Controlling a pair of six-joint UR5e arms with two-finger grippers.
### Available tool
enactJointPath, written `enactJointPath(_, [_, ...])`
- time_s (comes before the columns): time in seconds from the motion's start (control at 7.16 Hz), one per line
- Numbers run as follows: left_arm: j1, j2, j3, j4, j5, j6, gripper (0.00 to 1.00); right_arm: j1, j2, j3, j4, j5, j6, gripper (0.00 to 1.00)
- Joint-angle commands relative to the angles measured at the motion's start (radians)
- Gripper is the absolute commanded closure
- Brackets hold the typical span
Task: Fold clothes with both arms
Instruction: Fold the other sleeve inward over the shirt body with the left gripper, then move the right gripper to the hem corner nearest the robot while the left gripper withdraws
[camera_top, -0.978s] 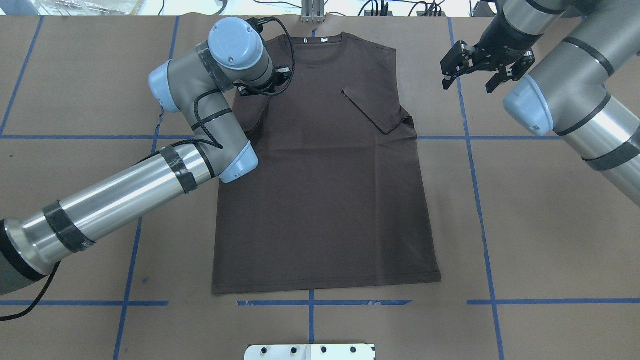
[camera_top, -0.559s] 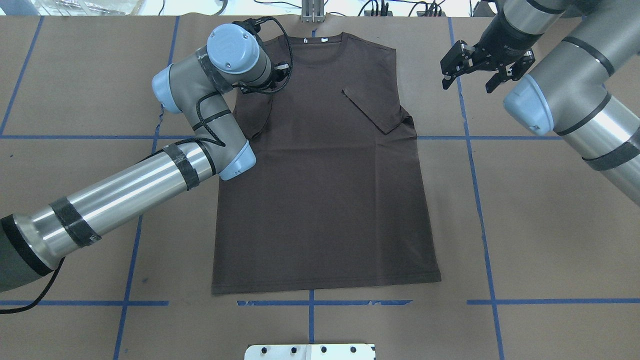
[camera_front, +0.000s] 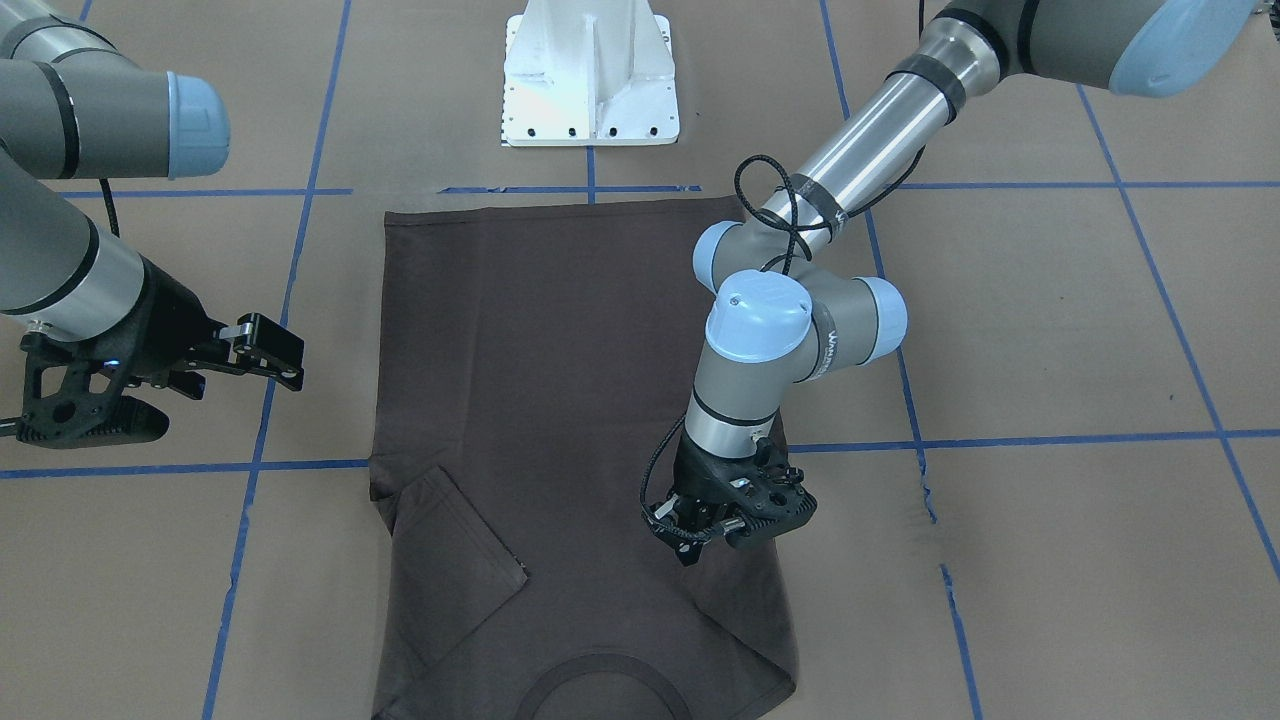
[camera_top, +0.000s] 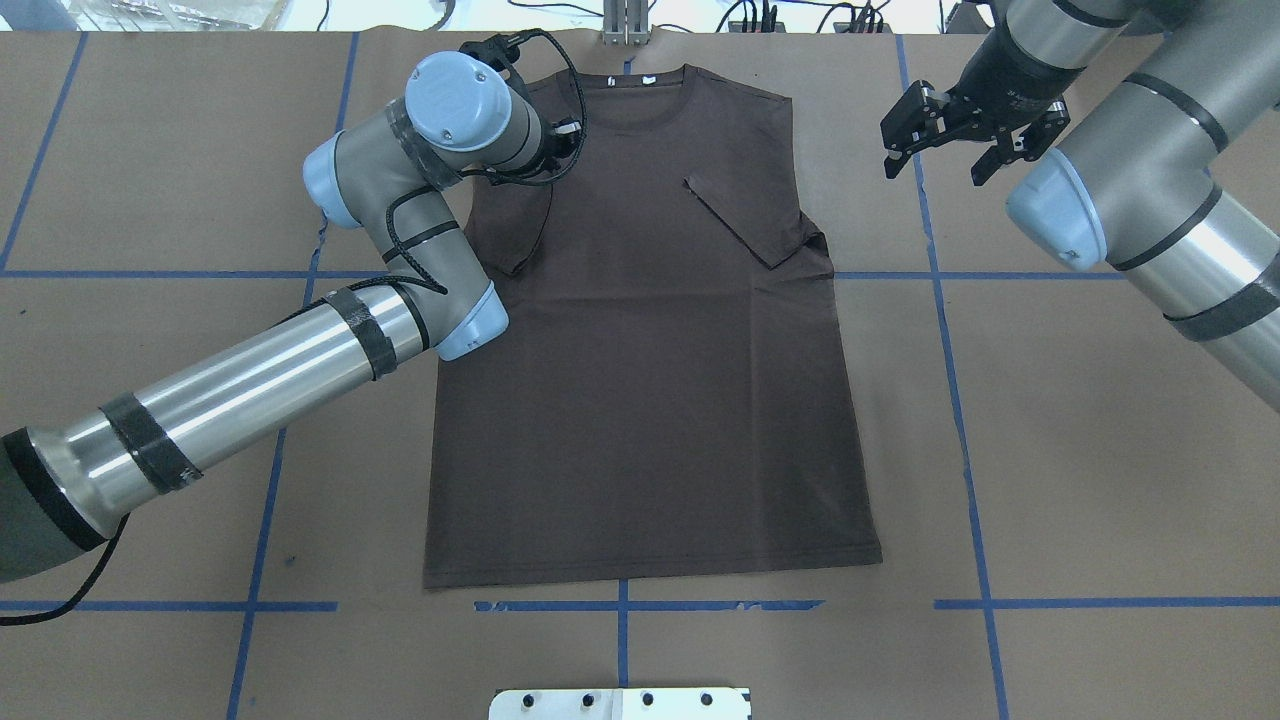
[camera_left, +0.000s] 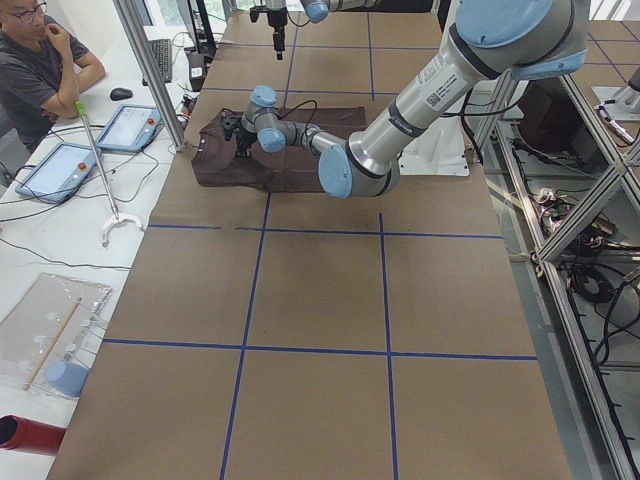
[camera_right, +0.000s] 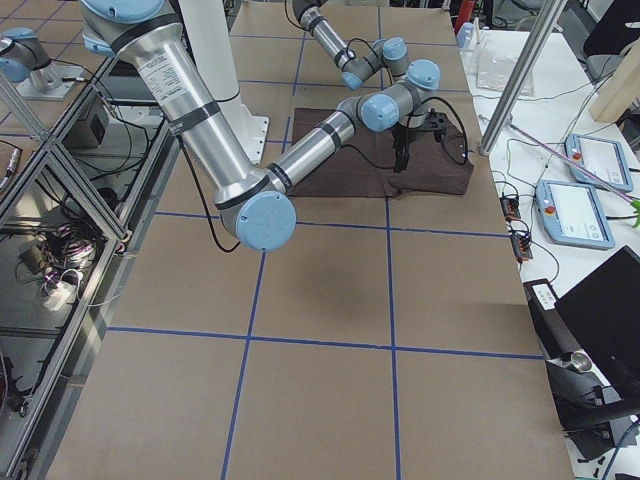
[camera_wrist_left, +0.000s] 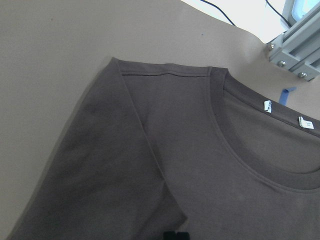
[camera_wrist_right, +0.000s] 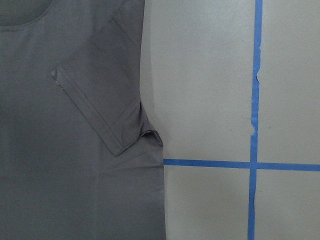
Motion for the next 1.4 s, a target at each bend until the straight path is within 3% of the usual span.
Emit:
enactJointPath(0.0, [0.001,0.003,0.001,-0.049,-0.004,0.029,0.02,0.002,-0.001,0.000,0.003,0.004,-0.002,0.00])
enactJointPath(0.28, [0.001,0.008,-0.045,-0.071,-0.010,0.049,0.00,0.003,-0.031,0.029,0.009,-0.004,0.000,0.00])
enactJointPath(0.56, [-0.005,0.098,-0.186,-0.025,-0.146,0.133,0.00,-0.004,-0.167,0.098,0.135,-0.006,0.021,0.00])
enactJointPath(0.7, [-0.025,0.179,-0.297,0.048,-0.150,0.215,0.00,-0.032,-0.230,0.147,0.147,-0.021,0.069,0.00])
enactJointPath(0.98, [-0.054,0.357,-0.601,0.251,-0.150,0.372,0.00,-0.186,-0.373,0.312,0.185,-0.153,0.218,0.00])
enactJointPath(1.12, [-0.059,0.424,-0.750,0.343,-0.150,0.406,0.00,-0.262,-0.434,0.345,0.308,-0.185,0.347,0.00])
enactJointPath(1.26, [-0.059,0.448,-0.821,0.389,-0.149,0.408,0.00,-0.348,-0.517,0.357,0.480,-0.260,0.509,0.00])
